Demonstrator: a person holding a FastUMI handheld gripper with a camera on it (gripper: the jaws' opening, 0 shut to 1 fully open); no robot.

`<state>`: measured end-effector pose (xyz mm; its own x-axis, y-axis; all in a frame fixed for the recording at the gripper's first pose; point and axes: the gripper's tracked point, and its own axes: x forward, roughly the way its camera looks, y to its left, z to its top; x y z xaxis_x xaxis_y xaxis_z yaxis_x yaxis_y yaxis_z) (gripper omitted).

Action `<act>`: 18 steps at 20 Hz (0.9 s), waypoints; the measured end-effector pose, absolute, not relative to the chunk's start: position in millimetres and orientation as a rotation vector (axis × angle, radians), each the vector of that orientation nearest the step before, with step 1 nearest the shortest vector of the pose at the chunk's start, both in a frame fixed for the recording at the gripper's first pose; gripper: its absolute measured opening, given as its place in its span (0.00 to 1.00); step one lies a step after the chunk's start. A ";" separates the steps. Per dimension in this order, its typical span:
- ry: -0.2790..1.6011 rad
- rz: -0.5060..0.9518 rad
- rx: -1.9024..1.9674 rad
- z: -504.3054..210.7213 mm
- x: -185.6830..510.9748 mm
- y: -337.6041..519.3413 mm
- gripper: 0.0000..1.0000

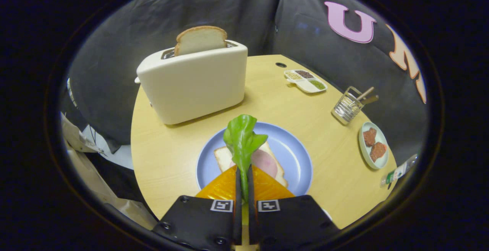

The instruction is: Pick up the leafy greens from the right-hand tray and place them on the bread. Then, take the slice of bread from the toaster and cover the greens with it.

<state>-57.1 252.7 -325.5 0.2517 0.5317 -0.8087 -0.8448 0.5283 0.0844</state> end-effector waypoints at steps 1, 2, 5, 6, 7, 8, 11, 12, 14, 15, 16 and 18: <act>0.902 0.971 -0.414 -324.9 -55.8 253.6 0.11; 0.910 0.979 -0.412 -328.0 -56.9 255.9 0.11; 0.938 0.987 -0.420 -337.0 -59.7 259.0 0.22; 0.943 0.984 -0.421 -338.2 -59.3 259.6 0.26; 0.940 0.981 -0.424 -342.2 -58.3 261.8 0.31; 0.939 0.975 -0.426 -342.7 -55.8 262.0 0.36; 0.938 0.941 -0.428 -347.0 -47.6 258.3 0.54; 0.944 0.937 -0.426 -345.6 -47.6 257.8 0.59; 0.958 0.943 -0.418 -344.5 -50.5 258.7 0.71; 0.957 0.951 -0.411 -343.9 -51.4 260.2 0.76; 0.948 0.956 -0.402 -342.1 -50.3 262.9 0.82; 0.937 0.961 -0.383 -334.9 -49.8 265.6 0.93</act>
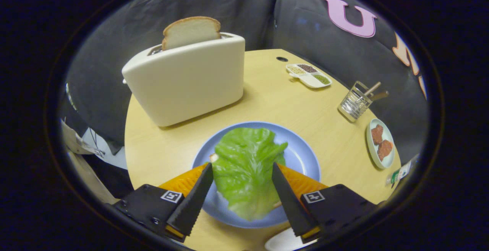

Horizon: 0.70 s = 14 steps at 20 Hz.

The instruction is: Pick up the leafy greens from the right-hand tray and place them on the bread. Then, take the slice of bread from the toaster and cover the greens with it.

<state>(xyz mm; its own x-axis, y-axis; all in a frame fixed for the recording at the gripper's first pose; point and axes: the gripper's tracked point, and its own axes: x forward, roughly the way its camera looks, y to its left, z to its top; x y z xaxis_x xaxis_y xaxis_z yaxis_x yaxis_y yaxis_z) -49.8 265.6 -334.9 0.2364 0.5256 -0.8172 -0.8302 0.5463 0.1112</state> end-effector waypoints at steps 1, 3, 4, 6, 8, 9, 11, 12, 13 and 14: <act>0.930 0.953 -0.384 -331.9 -48.6 265.5 0.99; 0.921 0.940 -0.376 -323.4 -45.0 267.3 0.99; 0.916 0.936 -0.365 -315.9 -43.7 269.2 0.99; 0.903 0.928 -0.344 -299.1 -42.2 275.3 0.99; 0.878 0.924 -0.318 -275.7 -40.7 282.6 0.99; 0.866 0.916 -0.308 -265.0 -39.0 286.3 1.00; 0.833 0.895 -0.286 -241.5 -31.9 293.2 1.00; 0.820 0.884 -0.270 -229.4 -28.7 298.0 0.99; 0.810 0.873 -0.251 -219.9 -27.3 303.6 0.99; 0.805 0.867 -0.226 -209.2 -25.9 310.1 0.99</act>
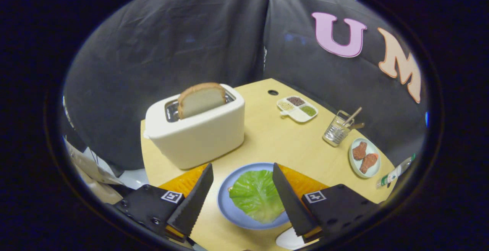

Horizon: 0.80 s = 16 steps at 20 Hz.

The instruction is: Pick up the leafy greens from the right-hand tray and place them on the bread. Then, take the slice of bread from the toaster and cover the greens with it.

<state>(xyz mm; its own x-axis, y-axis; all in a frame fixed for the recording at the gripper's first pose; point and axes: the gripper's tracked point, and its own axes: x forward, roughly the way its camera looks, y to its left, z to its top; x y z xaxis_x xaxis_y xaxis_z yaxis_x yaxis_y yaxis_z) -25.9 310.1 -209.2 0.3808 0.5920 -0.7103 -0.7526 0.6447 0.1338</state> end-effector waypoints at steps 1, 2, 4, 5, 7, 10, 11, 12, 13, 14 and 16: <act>0.800 0.863 -0.195 -198.4 -25.3 318.2 0.99; 0.797 0.861 -0.166 -187.3 -24.7 325.6 0.99; 0.790 0.848 -0.127 -169.6 -20.3 337.7 0.99; 0.790 0.833 -0.117 -164.7 -18.8 342.1 0.99; 0.795 0.815 -0.079 -154.9 -15.9 354.0 0.99; 0.825 0.794 -0.002 -146.9 -12.9 376.2 0.98; 0.829 0.787 0.015 -144.5 -11.1 381.7 0.98; 0.822 0.776 0.030 -143.7 -4.9 386.4 0.97; 0.828 0.769 0.038 -142.1 -3.2 389.9 0.97; 0.836 0.767 0.047 -142.4 -1.7 395.5 0.97; 0.851 0.760 0.062 -145.0 0.1 407.7 0.96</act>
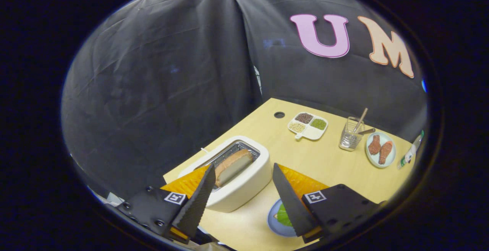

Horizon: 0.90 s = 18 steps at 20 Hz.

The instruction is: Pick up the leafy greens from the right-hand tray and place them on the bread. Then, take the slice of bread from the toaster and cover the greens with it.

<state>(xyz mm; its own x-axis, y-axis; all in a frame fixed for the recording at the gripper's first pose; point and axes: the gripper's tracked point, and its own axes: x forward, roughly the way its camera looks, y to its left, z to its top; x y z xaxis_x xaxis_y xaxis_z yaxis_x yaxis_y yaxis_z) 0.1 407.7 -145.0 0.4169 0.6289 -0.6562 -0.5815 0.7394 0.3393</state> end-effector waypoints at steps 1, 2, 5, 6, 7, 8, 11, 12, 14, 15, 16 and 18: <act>0.862 0.757 0.066 -147.2 0.6 412.2 0.96; 0.873 0.753 0.068 -148.9 0.9 415.9 0.96; 0.919 0.744 0.097 -158.8 3.3 432.7 0.95; 0.931 0.737 0.107 -163.3 6.4 437.1 0.95; 0.945 0.728 0.113 -167.4 7.8 440.9 0.95; 0.961 0.719 0.117 -172.0 10.6 444.7 0.95; 1.010 0.693 0.131 -186.1 11.8 453.3 0.94; 1.021 0.683 0.131 -189.8 14.5 454.6 0.93; 1.049 0.664 0.135 -198.5 15.9 455.5 0.88; 1.059 0.655 0.135 -199.4 15.9 454.7 0.85; 1.071 0.651 0.138 -201.4 16.1 456.1 0.82; 1.100 0.654 0.144 -205.5 12.4 460.8 0.74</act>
